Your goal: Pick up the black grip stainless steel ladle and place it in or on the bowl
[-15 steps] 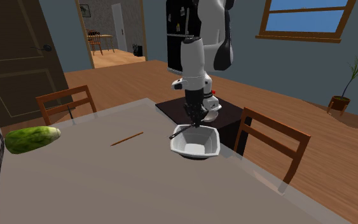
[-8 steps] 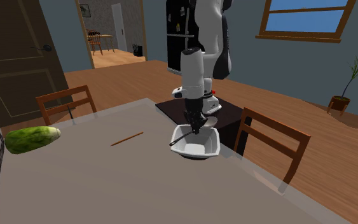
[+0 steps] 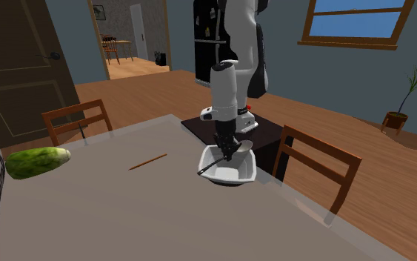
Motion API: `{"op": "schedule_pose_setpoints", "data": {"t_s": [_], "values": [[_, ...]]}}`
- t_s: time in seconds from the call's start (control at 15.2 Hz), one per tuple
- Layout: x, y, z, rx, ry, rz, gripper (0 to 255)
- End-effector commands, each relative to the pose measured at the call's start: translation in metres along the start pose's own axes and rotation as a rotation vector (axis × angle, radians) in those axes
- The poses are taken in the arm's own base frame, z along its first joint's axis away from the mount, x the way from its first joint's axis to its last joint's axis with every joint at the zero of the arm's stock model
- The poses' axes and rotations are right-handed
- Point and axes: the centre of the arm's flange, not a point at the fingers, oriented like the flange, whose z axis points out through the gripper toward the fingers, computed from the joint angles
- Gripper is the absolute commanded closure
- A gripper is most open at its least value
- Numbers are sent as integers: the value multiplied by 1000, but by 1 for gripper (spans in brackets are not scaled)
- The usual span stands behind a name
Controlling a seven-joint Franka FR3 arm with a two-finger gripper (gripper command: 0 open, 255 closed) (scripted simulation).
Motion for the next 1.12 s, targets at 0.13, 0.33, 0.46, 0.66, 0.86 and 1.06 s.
{"op": "schedule_pose_setpoints", "data": {"t_s": [0.13,0.33,0.46,0.66,0.86,1.06], "values": [[0,0,0,0,0,0,0],[0,0,0,0,0,0,0],[0,0,0,0,0,0,0],[0,0,-39,0,0,0,0],[0,0,-50,0,0,0,0],[0,0,-50,0,0,0,0]]}}
